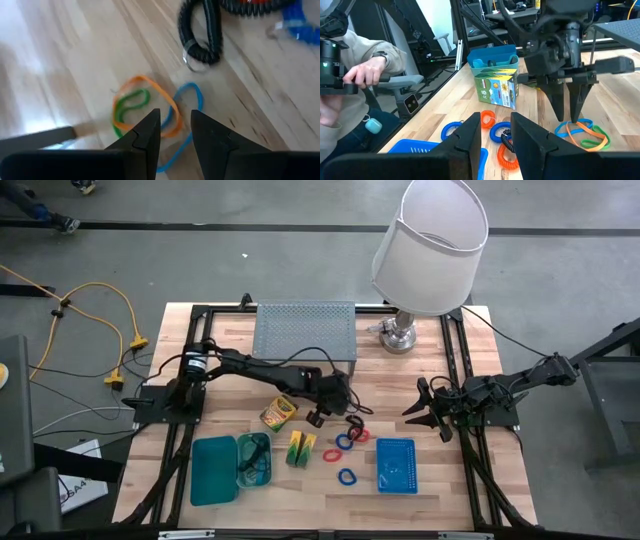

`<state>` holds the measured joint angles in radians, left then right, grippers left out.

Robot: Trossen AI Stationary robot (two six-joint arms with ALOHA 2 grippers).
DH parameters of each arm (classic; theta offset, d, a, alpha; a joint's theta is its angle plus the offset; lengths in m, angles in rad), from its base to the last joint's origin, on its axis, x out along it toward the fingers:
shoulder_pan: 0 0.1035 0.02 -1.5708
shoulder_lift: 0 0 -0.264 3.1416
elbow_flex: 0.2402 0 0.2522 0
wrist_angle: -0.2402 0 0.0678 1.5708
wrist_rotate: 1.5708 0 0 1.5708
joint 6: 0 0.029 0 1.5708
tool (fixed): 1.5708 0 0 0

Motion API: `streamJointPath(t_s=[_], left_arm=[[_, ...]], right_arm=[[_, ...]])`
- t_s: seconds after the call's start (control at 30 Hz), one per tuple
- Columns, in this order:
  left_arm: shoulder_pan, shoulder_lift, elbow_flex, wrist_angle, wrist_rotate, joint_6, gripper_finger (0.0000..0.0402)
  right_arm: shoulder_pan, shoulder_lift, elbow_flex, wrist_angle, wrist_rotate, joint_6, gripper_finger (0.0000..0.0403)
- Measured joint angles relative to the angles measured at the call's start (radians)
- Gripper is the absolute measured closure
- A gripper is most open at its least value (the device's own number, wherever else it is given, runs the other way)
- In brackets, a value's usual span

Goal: Pick & Place Office Desk Supplies
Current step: Put the orange rubber band into the green bin

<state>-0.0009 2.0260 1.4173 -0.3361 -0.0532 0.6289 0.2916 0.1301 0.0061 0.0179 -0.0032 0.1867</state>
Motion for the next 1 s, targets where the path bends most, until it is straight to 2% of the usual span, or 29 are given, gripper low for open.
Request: streamJointPath(t_s=[0.5,0.8,1.0], left_arm=[[0.023,0.015,0.0,0.007,0.018,-0.006,0.0304],[0.023,0.015,0.0,0.007,0.017,-0.008,0.0325],[0.026,0.015,0.0,0.008,0.015,-0.016,0.0353]], right_arm=[[0.0,0.0,0.0,0.0,0.0,0.0,0.0309],[0.0,0.0,0.0,0.0,0.0,0.0,0.0309],[0.0,0.0,0.0,0.0,0.0,0.0,0.0309]])
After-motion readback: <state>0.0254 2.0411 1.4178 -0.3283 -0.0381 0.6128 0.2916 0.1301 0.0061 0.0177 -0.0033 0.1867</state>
